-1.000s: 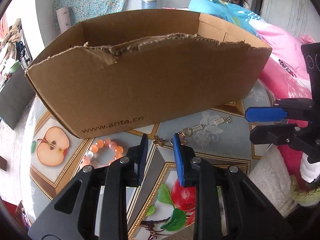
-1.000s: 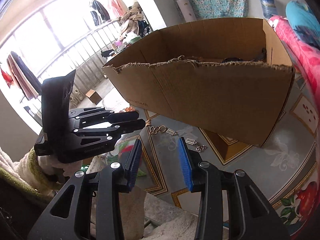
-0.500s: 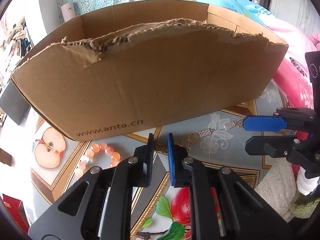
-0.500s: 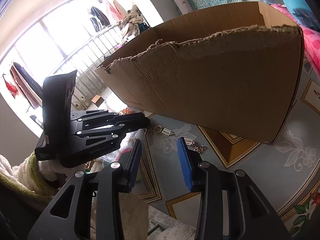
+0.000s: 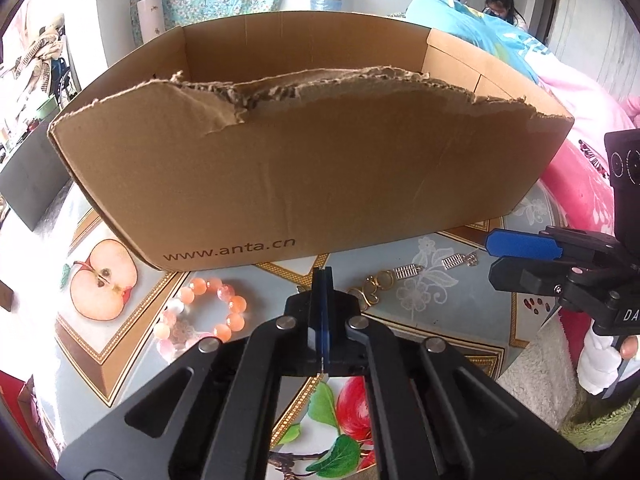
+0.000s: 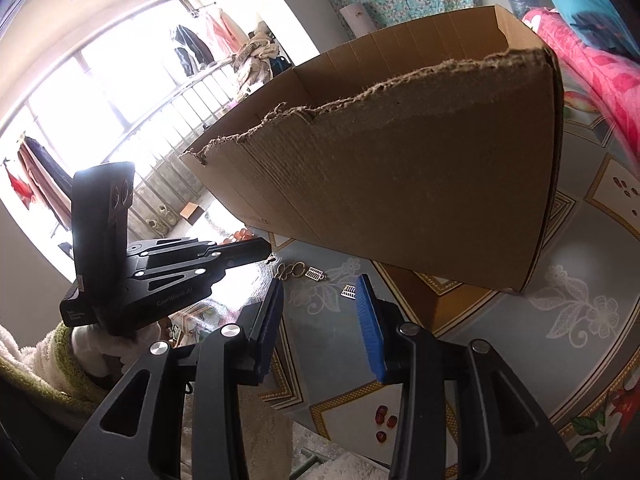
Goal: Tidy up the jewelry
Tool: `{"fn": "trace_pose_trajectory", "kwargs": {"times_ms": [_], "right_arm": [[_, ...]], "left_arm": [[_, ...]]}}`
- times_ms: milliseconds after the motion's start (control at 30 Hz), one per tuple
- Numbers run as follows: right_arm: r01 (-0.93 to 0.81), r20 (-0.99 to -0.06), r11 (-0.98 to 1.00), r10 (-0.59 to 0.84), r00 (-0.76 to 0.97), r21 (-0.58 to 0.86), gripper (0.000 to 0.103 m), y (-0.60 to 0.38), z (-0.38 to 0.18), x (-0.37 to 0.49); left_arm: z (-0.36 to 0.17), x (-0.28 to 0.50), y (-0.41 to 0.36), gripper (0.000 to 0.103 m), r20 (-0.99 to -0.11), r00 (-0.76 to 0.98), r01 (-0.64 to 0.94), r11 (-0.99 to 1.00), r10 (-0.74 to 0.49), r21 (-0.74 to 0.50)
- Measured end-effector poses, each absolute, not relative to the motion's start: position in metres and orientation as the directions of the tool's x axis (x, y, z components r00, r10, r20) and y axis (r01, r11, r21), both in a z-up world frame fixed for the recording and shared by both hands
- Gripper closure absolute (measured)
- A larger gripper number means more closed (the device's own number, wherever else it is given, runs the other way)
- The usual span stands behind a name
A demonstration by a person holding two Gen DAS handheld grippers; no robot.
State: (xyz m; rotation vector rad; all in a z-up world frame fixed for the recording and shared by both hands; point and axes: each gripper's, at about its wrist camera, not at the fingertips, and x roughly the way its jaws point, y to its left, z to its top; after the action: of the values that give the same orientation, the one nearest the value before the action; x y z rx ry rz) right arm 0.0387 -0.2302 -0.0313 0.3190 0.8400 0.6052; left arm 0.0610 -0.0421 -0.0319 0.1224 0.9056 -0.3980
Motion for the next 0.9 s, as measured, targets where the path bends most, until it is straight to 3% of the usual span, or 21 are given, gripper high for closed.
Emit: {"fn": "trace_pose_trajectory", "kwargs": {"times_ms": [233, 367, 633, 900], "right_arm": [[-0.363, -0.639, 0.822, 0.569, 0.518, 0.438, 0.066, -0.22, -0.026, 0.032], [-0.363, -0.65, 0.83, 0.557, 0.517, 0.423, 0.066, -0.21, -0.023, 0.032], [-0.376, -0.663, 0.834, 0.55, 0.508, 0.404, 0.066, -0.193, -0.021, 0.033], [-0.383, -0.667, 0.834, 0.549, 0.503, 0.397, 0.066, -0.186, -0.022, 0.035]], "left_arm": [[-0.029, 0.055, -0.028, 0.103, -0.771, 0.543, 0.37, 0.919, -0.331, -0.134], [-0.033, 0.053, -0.029, 0.091, -0.769, 0.541, 0.373, 0.917, -0.34, -0.144], [-0.042, 0.053, -0.044, 0.089, -0.767, 0.585, 0.388, 0.922, -0.264, -0.022], [-0.045, 0.06, -0.053, 0.09, -0.759, 0.596, 0.403, 0.915, -0.262, 0.0]]}}
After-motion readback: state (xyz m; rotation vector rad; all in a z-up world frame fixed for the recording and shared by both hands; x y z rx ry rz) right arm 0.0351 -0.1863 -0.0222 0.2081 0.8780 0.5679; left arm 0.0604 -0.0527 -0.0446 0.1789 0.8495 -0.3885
